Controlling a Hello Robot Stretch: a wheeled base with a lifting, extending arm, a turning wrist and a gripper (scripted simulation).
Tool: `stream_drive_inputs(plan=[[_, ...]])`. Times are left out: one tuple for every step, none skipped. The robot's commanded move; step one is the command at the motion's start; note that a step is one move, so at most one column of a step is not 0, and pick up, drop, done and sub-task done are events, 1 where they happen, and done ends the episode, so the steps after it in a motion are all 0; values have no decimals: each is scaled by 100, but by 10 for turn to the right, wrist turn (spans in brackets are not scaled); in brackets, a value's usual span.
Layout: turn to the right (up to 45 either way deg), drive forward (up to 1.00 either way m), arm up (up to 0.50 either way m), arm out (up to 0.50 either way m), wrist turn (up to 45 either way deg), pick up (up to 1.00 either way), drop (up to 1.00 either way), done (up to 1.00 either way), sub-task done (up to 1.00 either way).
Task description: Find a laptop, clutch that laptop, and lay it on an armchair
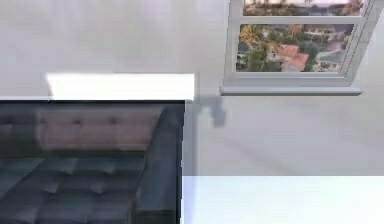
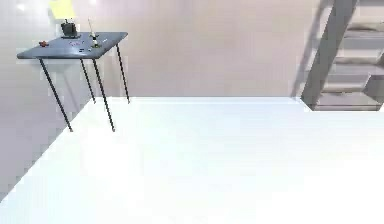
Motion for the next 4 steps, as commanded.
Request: stream_drive_inputs(plan=[[-450, 0, 0, 0, 0, 0, 0, 0, 0], [-450, 0, 0, 0, 0, 0, 0, 0, 0], [-450, 0, 0, 0, 0, 0, 0, 0, 0], [-450, 0, 0, 0, 0, 0, 0, 0, 0]])
